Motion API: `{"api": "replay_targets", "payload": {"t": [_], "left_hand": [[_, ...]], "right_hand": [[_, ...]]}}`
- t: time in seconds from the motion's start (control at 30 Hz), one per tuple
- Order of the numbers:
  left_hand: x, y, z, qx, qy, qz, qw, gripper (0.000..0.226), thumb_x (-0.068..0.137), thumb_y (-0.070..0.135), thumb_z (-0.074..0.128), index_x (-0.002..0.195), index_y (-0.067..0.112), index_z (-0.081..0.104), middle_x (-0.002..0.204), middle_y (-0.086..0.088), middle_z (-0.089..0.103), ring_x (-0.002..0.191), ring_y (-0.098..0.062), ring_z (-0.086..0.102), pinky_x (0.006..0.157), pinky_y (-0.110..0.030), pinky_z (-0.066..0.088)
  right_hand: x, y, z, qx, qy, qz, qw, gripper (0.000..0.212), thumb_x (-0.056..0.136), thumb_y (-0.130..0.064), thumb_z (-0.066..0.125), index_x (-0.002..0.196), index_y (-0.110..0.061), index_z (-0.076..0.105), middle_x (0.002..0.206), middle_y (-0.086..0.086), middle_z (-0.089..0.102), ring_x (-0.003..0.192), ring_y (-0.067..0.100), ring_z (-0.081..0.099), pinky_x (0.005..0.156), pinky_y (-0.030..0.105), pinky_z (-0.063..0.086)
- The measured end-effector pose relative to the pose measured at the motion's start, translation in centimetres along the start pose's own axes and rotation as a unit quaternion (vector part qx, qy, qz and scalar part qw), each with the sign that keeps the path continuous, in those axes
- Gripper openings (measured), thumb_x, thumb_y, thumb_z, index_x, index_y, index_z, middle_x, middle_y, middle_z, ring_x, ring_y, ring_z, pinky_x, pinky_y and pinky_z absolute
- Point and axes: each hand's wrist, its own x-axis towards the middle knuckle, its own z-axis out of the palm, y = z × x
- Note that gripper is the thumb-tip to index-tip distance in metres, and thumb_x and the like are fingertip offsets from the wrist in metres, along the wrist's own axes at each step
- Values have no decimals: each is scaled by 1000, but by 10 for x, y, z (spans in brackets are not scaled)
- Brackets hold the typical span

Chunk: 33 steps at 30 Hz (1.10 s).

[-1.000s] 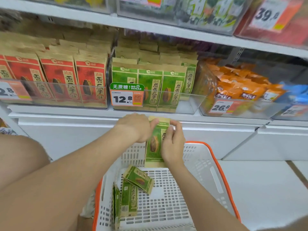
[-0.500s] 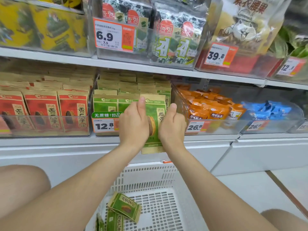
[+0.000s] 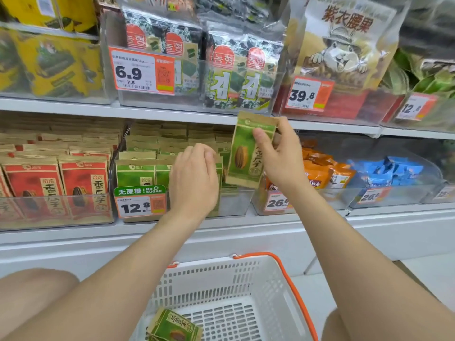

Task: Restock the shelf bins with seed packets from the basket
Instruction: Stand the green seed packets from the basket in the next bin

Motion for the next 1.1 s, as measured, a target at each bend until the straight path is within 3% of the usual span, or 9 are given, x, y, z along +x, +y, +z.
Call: {"api": "replay_targets", "payload": {"t": [0.07,0.17,0.23,0.33,0.43,0.63,0.77,0.93,1.1], "left_hand": [[-1,-6,1,78,-45,60,994,21,98,14,53,115,22,63,122,1,65,118,-25,56,101,-46,43],[-2,-14,1,193,-132,118,965,52,90,16,63,141,16,56,156,-7,50,149,-30,38,121,-53,25],[-3,-16,2,236,-171,109,950,66,90,23,64,153,16,43,165,-9,38,156,-30,28,125,-58,16],[-2,-18,7,271,-186,108,938,70,92,29,60,156,17,35,166,-8,34,155,-30,26,125,-60,13],[2,-16,8,270,-184,105,939,65,91,28,59,153,18,40,163,-6,41,152,-29,32,122,-61,15],[9,-13,7,268,-199,101,937,61,95,28,56,153,20,40,163,-2,40,153,-26,31,120,-61,16],[11,-13,4,261,-209,101,937,62,95,27,56,154,20,39,163,-1,40,153,-26,31,119,-61,17],[12,-15,0,254,-229,111,933,66,97,27,55,159,21,32,168,-3,32,157,-25,25,120,-59,16],[7,-22,-8,216,-238,124,939,74,96,22,58,163,20,27,172,-6,22,161,-26,13,125,-59,10]], "right_hand": [[3,10,-2,-13,20,0,1000,19,100,-38,67,111,-24,60,102,-12,77,94,10,74,82,52,60],[5,26,3,-82,-18,-7,996,18,97,-37,71,106,-27,60,94,-9,75,88,14,72,80,46,59],[6,35,9,-157,-93,-3,983,17,96,-35,74,106,-27,62,98,-10,73,89,15,69,82,42,58],[6,45,23,-315,-189,-17,930,23,96,-30,74,116,-27,64,110,-2,69,105,22,58,95,43,48],[6,46,41,-477,-205,-82,850,40,91,-20,70,128,-23,56,115,4,68,116,31,49,93,46,34],[20,47,66,-581,-194,-50,789,65,78,-38,84,132,-20,53,126,10,65,127,38,44,100,51,31],[20,56,75,-613,-167,-40,771,83,80,-36,85,149,-22,41,140,15,56,132,40,41,104,53,33],[19,58,80,-641,-163,-43,749,82,83,-43,79,152,-31,37,153,20,33,136,42,34,108,55,30],[9,50,73,-626,-95,-21,774,92,57,-35,95,133,-14,48,127,19,53,110,36,50,88,46,40]]}}
